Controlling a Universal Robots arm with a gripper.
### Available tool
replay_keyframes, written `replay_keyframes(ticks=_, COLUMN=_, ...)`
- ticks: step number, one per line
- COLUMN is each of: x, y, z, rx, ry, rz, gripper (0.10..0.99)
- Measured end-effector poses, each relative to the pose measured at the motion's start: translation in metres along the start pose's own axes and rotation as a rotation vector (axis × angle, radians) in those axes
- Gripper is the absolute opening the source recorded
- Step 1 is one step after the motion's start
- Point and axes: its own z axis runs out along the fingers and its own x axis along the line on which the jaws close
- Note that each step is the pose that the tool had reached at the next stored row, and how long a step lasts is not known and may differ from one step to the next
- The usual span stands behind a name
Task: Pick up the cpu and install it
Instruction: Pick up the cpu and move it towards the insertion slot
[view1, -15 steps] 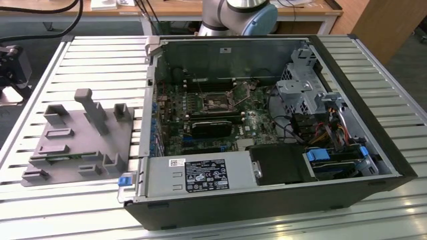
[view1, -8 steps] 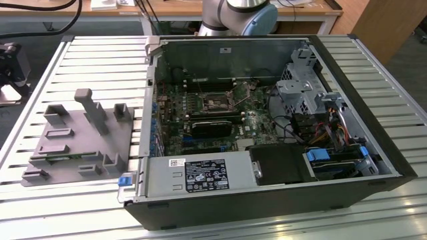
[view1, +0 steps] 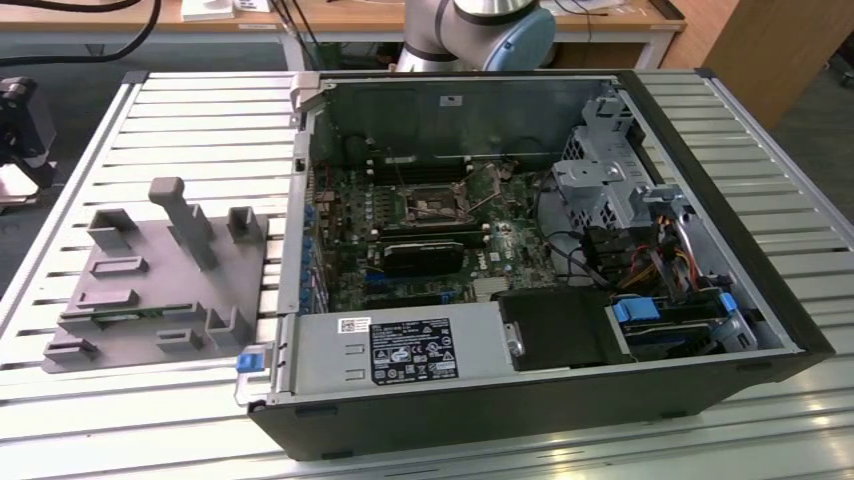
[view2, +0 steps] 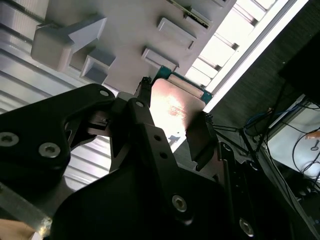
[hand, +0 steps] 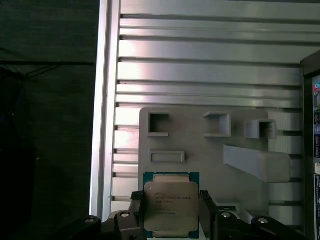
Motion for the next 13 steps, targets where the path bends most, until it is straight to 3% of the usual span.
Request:
replay_keyframes(ticks=7, x=0.0000, y=0.0007, z=-0.0090, rx=0.000, ry=0.0000, rz=0.000, gripper=0.533)
replay_keyframes(ticks=13, x=0.0000, y=0.0023, z=-0.0245, rx=0.000, ry=0.0001, rz=0.000, gripper=0.533)
